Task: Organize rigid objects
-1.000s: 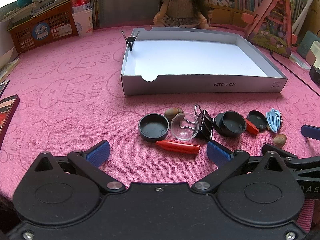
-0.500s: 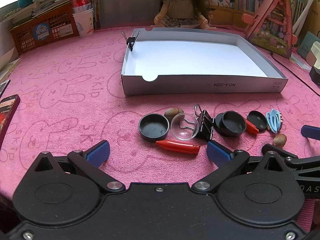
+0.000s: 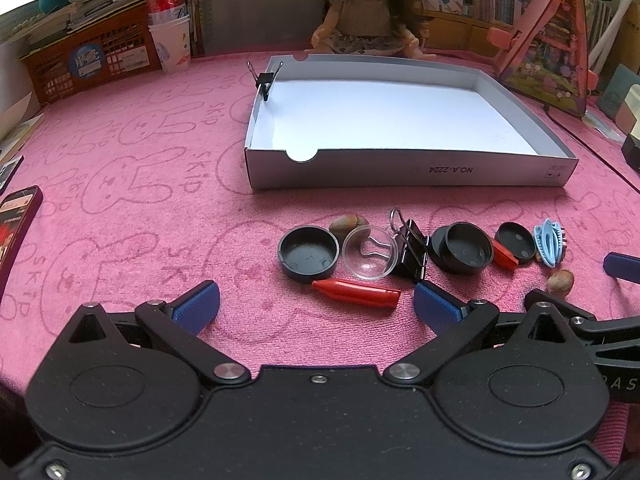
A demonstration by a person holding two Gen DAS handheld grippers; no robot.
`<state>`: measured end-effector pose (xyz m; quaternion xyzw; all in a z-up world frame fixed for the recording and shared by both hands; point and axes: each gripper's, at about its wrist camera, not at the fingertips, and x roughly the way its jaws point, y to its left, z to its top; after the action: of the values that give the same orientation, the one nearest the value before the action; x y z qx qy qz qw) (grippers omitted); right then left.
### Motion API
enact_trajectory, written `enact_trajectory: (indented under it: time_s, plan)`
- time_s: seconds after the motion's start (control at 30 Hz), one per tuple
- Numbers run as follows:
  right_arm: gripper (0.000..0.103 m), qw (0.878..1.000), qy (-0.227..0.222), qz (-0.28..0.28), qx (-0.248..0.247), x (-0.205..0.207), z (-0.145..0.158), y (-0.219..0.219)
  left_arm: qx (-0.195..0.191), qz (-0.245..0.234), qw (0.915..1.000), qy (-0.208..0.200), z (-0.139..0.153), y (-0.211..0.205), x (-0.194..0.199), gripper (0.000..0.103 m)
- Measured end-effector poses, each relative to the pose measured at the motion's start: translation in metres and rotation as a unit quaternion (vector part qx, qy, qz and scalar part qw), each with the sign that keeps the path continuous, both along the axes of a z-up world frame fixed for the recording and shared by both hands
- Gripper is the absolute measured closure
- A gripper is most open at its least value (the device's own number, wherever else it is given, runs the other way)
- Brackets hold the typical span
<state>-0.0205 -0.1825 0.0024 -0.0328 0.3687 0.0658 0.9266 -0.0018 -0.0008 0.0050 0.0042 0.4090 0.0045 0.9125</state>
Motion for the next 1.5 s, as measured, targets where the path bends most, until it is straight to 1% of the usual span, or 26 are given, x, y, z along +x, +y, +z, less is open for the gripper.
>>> enact_trajectory:
  time_s: [1.17,1.43,1.5]
  plan:
    - [0.000,1.000,-0.007,-0.002,0.002,-0.0027,0.0001,-0.0004,-0.001,0.000,1.0000,-0.005,-0.0016,0.0032,-0.0016,0.000]
    - [0.000,1.000,-0.018,0.001,0.003,-0.0076,-0.0005,-0.0011,0.000,0.000,0.9999,-0.010,-0.0004,0.0020,-0.0046,0.000]
    - [0.001,1.000,-0.021,0.002,0.005,-0.0095,-0.0006,-0.0012,0.001,0.000,0.9999,-0.012,-0.0002,0.0016,-0.0048,0.000]
